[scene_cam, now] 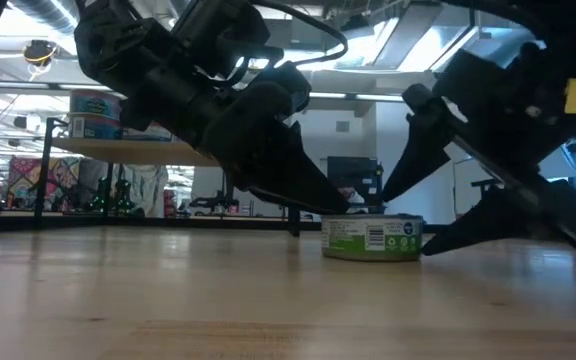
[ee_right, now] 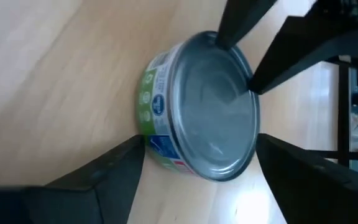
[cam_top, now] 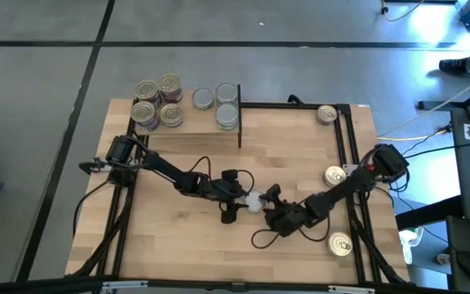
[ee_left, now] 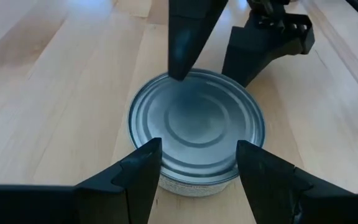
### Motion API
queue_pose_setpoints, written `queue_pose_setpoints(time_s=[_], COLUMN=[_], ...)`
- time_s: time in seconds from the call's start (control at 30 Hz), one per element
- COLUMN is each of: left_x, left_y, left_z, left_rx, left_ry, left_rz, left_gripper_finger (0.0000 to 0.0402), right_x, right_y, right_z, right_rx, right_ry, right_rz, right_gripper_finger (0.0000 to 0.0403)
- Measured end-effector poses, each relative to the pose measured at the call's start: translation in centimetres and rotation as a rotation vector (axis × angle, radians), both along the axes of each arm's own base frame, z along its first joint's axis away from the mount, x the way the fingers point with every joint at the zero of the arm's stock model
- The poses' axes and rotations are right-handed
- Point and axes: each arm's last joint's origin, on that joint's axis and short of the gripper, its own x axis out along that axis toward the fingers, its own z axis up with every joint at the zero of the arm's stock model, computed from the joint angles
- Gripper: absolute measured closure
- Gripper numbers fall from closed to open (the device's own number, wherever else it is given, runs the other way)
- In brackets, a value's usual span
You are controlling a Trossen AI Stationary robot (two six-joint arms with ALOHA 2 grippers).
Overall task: Stack canned seafood by type on shelf
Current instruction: Stack the green tuna can on top of the green tuna can on the shelf
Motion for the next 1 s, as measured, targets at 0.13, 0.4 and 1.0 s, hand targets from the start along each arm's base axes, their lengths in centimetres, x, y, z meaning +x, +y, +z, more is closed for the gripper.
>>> queue_pose_setpoints(time_s=[0.13, 0.4, 1.0], left_x=[0.0, -0.4, -2.0], left_y=[0.0, 0.5, 1.1], left_z=[0.0, -0.4, -1.3], left_rx=[-0.003, -0.008, -0.045], left_ry=[0.0, 0.013, -0.074], left_rz=[0.001, 0.009, 0.034], left_gripper_finger=[0.0194, 0.0194, 0.0194], right_x=[0.2, 0.1, 1.9], right_y=[-0.4, -0.3, -0.7], right_z=[-0.1, -0.2, -1.8], right_rx=[0.019, 0.027, -0.137], right_ry=[0.02, 0.045, 0.008], right_rz=[0.003, 0.036, 0.114], right_gripper_finger=[0.0095, 0.0095, 0.0095])
